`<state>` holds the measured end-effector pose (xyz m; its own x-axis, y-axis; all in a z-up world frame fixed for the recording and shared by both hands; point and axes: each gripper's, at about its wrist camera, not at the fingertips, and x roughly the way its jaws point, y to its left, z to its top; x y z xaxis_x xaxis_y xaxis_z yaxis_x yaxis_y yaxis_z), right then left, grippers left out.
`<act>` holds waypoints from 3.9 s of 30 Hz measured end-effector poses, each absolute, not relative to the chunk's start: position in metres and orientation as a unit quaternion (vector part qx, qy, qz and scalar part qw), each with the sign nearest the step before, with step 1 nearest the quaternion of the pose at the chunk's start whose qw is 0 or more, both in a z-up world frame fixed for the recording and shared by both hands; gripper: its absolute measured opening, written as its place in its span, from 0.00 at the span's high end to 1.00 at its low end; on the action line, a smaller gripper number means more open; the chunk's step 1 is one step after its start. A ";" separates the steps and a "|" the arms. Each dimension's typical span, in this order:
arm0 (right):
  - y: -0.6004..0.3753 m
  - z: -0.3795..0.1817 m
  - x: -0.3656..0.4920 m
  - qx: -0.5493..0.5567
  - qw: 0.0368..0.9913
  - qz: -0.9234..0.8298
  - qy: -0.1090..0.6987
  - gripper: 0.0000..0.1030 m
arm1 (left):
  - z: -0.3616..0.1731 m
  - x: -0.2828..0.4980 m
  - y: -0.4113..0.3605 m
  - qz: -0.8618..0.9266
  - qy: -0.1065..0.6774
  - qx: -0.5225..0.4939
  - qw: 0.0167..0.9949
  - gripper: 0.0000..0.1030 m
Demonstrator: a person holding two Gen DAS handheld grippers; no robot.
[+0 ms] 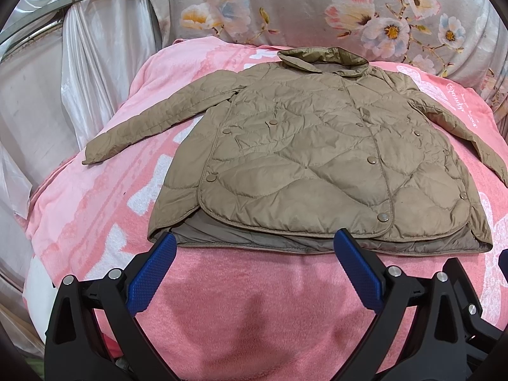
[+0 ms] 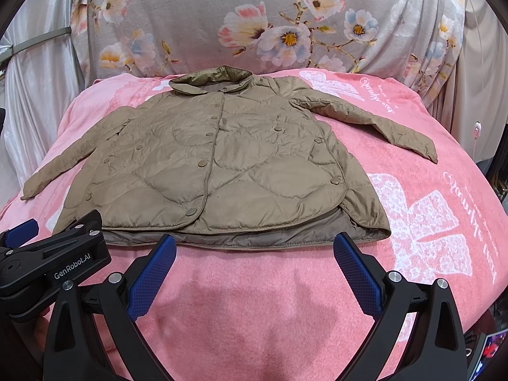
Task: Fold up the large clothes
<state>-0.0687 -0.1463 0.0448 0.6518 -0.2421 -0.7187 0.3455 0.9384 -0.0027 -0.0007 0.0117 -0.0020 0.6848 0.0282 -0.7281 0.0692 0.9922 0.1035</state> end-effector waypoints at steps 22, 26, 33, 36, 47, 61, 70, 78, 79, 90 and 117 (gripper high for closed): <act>-0.209 0.024 -0.046 0.173 0.892 -0.112 0.403 0.05 | -0.007 0.023 0.027 -0.007 0.402 0.034 0.915 0.05; -0.307 0.026 -0.035 0.252 0.872 -0.183 0.378 0.05 | -0.007 0.051 0.047 0.029 0.403 0.013 0.915 0.05; -0.463 0.007 -0.014 0.357 0.829 -0.280 0.327 0.05 | -0.007 0.105 0.085 0.071 0.404 -0.025 0.911 0.05; -0.516 -0.009 -0.002 0.389 0.808 -0.306 0.319 0.05 | -0.009 0.123 0.097 0.093 0.402 -0.028 0.911 0.05; -0.594 -0.046 0.038 0.412 0.779 -0.367 0.297 0.39 | -0.035 0.170 0.123 0.147 0.425 -0.046 0.892 0.05; -0.421 0.129 0.183 0.205 0.939 -0.180 0.208 0.96 | -0.060 0.183 0.123 0.162 0.448 -0.033 0.879 0.05; -0.210 0.075 0.268 0.051 0.949 0.045 0.309 0.96 | -0.066 0.178 0.132 0.155 0.450 -0.039 0.879 0.05; -0.140 0.005 0.273 -0.004 0.914 0.107 0.391 0.89 | -0.063 0.182 0.138 0.123 0.451 -0.053 0.882 0.05; -0.132 0.001 0.276 -0.012 0.911 0.107 0.397 0.88 | -0.061 0.183 0.138 0.117 0.450 -0.057 0.884 0.05; -0.156 0.016 0.219 0.063 0.901 0.156 0.401 0.32 | -0.014 0.209 0.110 -0.066 0.430 -0.167 0.885 0.05; -0.386 -0.033 0.268 0.224 0.871 -0.145 0.412 0.96 | -0.060 0.308 0.005 -0.046 0.473 -0.033 0.879 0.79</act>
<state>0.2682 -0.3859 -0.0330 0.6177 -0.0685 -0.7834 0.4373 0.8579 0.2697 0.3085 0.0046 -0.0599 0.5491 -0.1124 -0.8282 0.0503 0.9936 -0.1015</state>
